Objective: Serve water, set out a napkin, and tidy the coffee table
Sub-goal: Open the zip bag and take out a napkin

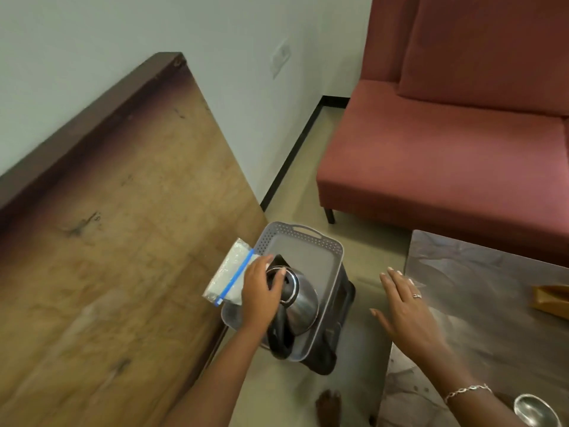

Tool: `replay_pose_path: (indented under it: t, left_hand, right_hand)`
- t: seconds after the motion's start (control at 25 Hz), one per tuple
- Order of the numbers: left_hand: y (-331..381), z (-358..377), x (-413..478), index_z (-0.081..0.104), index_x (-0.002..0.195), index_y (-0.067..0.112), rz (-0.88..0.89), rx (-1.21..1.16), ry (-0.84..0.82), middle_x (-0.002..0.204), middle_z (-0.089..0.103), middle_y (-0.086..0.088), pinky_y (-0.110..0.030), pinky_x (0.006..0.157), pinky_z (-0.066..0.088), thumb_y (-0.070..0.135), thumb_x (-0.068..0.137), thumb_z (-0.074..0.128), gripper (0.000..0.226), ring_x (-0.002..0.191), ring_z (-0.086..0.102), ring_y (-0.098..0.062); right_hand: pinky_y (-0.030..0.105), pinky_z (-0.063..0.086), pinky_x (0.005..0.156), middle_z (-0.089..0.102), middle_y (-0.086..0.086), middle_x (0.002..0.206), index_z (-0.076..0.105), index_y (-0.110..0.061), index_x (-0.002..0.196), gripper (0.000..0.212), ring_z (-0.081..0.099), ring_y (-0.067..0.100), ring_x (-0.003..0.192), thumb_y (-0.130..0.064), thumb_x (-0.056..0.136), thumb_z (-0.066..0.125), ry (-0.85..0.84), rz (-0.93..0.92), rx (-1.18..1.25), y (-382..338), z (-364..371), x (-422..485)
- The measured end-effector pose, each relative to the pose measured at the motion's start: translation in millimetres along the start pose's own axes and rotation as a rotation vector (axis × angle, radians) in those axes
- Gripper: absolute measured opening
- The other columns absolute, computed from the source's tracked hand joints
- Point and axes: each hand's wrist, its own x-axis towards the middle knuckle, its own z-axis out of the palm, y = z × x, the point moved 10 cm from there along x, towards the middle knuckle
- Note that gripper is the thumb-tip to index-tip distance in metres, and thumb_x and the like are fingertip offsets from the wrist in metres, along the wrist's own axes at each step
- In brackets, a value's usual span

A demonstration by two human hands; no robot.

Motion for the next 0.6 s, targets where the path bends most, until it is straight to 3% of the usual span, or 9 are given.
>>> replay_pose_path:
  t: [0.08, 0.2, 0.28, 0.44, 0.6]
  left_hand:
    - [-38.8, -21.9, 28.8, 0.057, 0.118, 0.001, -0.083, 0.068, 0.071, 0.121, 0.060, -0.017, -0.036, 0.098, 0.039, 0.013, 0.087, 0.060, 0.033, 0.116, 0.053, -0.031]
    - [-100.0, -32.6, 56.3, 0.057, 0.118, 0.001, -0.236, 0.199, 0.046, 0.121, 0.058, -0.018, -0.042, 0.095, 0.043, 0.014, 0.088, 0.059, 0.033, 0.113, 0.053, -0.035]
    - [-138.3, -31.5, 68.0, 0.057, 0.118, 0.003, -0.321, 0.268, -0.002, 0.122, 0.056, -0.019, -0.042, 0.094, 0.044, 0.017, 0.087, 0.059, 0.034, 0.112, 0.053, -0.035]
    - [-188.6, -16.1, 79.3, 0.062, 0.109, 0.001, -0.457, 0.331, -0.158, 0.123, 0.054, -0.020, -0.039, 0.095, 0.044, 0.023, 0.083, 0.066, 0.034, 0.113, 0.052, -0.034]
    - [-203.6, -3.4, 84.2, 0.057, 0.117, -0.004, -0.487, 0.348, -0.272, 0.125, 0.053, -0.020, -0.038, 0.094, 0.043, 0.027, 0.083, 0.066, 0.046, 0.113, 0.053, -0.033]
  right_hand:
    - [0.035, 0.016, 0.109, 0.025, 0.011, 0.151, 0.028, -0.011, 0.142, 0.072, 0.021, 0.028, 0.140, -0.040, 0.084, 0.060, -0.015, -0.032, 0.023, -18.3, 6.1, 14.6]
    - [0.037, 0.025, 0.100, 0.042, 0.016, 0.141, 0.043, -0.007, 0.134, 0.075, 0.041, 0.034, 0.129, -0.036, 0.072, 0.074, -0.013, -0.052, -0.043, -33.7, 10.1, 29.5]
    - [0.041, 0.031, 0.095, 0.052, 0.019, 0.132, 0.049, -0.005, 0.128, 0.078, 0.051, 0.035, 0.120, -0.035, 0.064, 0.081, -0.001, -0.083, -0.089, -43.4, 17.0, 40.7]
    - [0.044, 0.029, 0.099, 0.049, 0.017, 0.135, 0.046, -0.006, 0.131, 0.077, 0.048, 0.034, 0.124, -0.037, 0.068, 0.077, 0.014, -0.102, -0.108, -47.5, 26.9, 52.8]
    - [0.042, 0.031, 0.098, 0.052, 0.017, 0.133, 0.048, -0.005, 0.129, 0.076, 0.050, 0.034, 0.121, -0.036, 0.066, 0.078, 0.009, -0.127, -0.125, -54.5, 28.6, 57.2]
